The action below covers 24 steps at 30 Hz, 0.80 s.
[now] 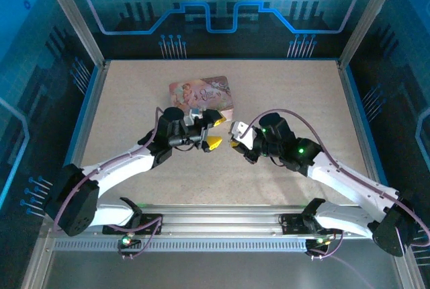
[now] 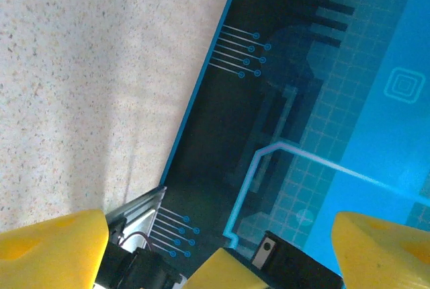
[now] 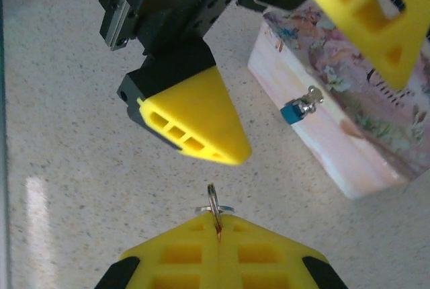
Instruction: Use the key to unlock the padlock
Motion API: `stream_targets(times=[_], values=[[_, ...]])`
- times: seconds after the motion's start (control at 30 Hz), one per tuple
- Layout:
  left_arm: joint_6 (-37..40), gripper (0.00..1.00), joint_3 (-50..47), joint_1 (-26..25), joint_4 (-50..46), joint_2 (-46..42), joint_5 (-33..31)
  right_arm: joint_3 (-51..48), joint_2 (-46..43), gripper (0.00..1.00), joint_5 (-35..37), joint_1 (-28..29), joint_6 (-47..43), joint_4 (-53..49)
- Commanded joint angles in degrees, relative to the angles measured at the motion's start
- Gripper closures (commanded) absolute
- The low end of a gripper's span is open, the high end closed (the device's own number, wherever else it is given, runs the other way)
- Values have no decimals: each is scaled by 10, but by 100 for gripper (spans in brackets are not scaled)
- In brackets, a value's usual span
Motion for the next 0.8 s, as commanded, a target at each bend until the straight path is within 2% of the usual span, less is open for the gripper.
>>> stream_targets(times=[0.0, 0.27, 0.77], values=[[-26, 13, 15, -14, 32, 9, 13, 24, 6, 100, 20, 7, -84, 12], [-46, 19, 13, -38, 61, 27, 6, 67, 40, 100, 31, 6, -124, 11], [-64, 39, -8, -42, 89, 24, -16, 54, 40, 100, 11, 17, -115, 2]])
